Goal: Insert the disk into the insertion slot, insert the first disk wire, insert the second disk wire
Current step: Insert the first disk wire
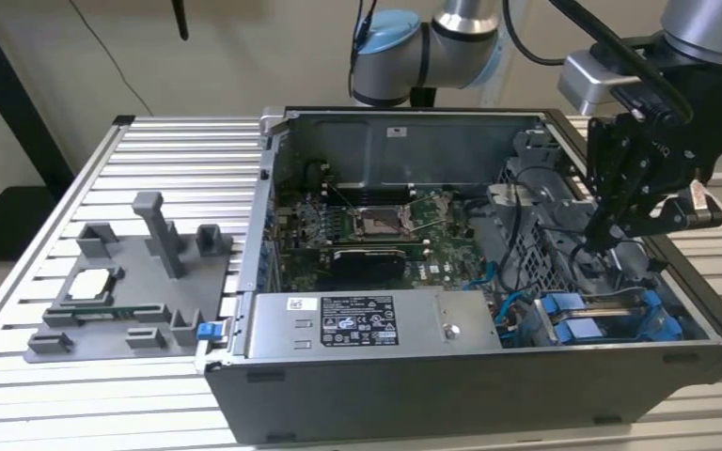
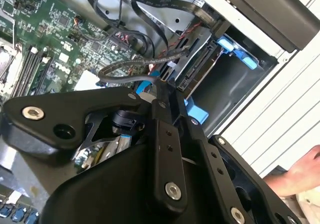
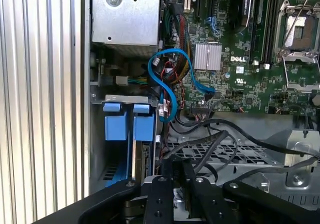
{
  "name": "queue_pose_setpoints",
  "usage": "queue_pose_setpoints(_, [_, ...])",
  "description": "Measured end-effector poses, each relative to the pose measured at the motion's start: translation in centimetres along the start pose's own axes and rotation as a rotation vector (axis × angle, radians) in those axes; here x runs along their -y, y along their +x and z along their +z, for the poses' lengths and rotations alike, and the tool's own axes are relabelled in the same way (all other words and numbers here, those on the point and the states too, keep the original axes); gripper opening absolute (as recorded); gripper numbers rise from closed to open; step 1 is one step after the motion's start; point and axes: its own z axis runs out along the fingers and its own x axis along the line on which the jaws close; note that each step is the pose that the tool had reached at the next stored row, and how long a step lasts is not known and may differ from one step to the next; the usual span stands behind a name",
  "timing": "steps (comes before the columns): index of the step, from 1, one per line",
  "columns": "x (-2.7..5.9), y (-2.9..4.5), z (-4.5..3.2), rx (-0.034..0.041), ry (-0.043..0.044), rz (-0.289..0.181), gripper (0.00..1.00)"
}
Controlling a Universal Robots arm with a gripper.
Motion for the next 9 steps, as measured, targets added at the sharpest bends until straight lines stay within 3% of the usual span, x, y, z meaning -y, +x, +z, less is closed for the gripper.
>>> queue_pose_setpoints(2, [0.07, 0.01, 0.05, 0.0004, -0.0005, 0.0, 0.0])
queue_pose_setpoints(4, [0.4, 0.05, 0.12, 0.0006, -0.0066, 0.0, 0.0])
queue_pose_setpoints(9, [1.4, 0.29, 0.3, 0.0015, -0.0481, 0.002, 0.0])
